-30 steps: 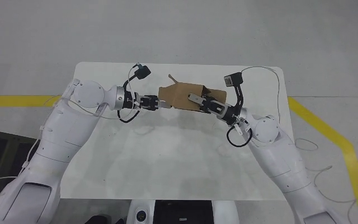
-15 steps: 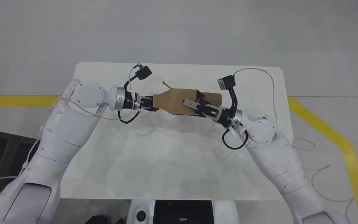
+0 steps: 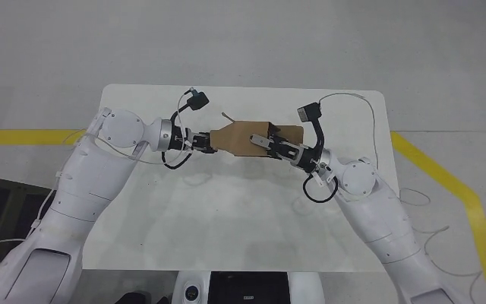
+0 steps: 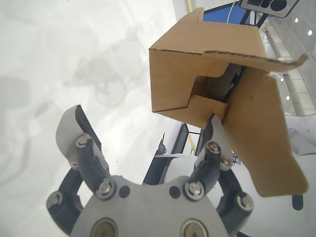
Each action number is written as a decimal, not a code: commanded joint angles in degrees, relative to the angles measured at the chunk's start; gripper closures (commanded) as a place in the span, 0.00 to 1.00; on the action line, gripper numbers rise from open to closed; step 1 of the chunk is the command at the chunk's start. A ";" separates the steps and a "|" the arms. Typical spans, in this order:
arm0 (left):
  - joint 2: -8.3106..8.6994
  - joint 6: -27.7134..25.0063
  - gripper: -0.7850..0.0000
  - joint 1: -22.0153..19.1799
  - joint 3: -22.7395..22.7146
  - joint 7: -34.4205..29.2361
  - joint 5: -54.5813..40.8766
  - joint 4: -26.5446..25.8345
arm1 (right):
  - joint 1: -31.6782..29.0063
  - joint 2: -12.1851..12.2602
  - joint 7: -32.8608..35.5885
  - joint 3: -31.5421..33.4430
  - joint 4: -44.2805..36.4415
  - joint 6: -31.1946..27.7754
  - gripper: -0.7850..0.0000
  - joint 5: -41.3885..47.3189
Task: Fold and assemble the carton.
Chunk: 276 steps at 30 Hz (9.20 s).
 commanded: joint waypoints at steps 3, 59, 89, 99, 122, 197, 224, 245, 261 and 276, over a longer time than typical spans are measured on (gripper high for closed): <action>0.27 -0.16 0.00 -0.26 -1.04 0.27 0.47 1.39 | -1.94 0.74 3.44 2.19 -0.01 1.08 1.00 1.12; -0.01 -0.52 0.00 -1.36 0.27 -1.94 -1.48 3.11 | -6.05 1.01 0.18 3.93 -2.67 2.50 1.00 0.54; 0.06 0.61 0.00 -1.41 0.28 0.26 -1.32 3.87 | -6.02 0.77 -2.30 3.80 -6.27 4.34 1.00 -2.32; -0.06 0.67 0.00 -1.66 0.41 -0.42 -2.32 4.18 | -5.52 0.41 -1.66 2.64 -6.43 3.88 1.00 -0.35; -1.17 -0.71 0.00 -3.10 2.84 -1.72 -5.98 3.76 | -3.82 -0.65 -0.63 0.27 -4.86 2.40 1.00 3.76; 2.97 -34.02 0.00 12.30 -9.87 31.42 41.05 -6.77 | 5.11 -6.03 -2.72 -11.46 16.85 3.62 1.00 0.00; 3.76 -40.85 0.00 14.81 -11.17 37.71 51.12 -6.94 | 1.58 -4.41 0.50 -4.74 12.58 4.32 0.00 -5.03; 4.60 -46.66 0.00 15.80 -3.49 74.96 82.94 -3.97 | -6.45 0.23 8.23 8.48 -2.70 7.57 1.00 -13.65; 2.25 -43.63 0.00 12.24 2.52 78.80 82.92 3.44 | -8.56 1.37 14.73 4.98 -5.04 13.08 1.00 -21.28; -0.50 -44.09 0.00 7.55 6.85 75.85 77.65 7.69 | -1.20 -1.13 3.27 -3.14 4.17 12.62 1.00 -22.52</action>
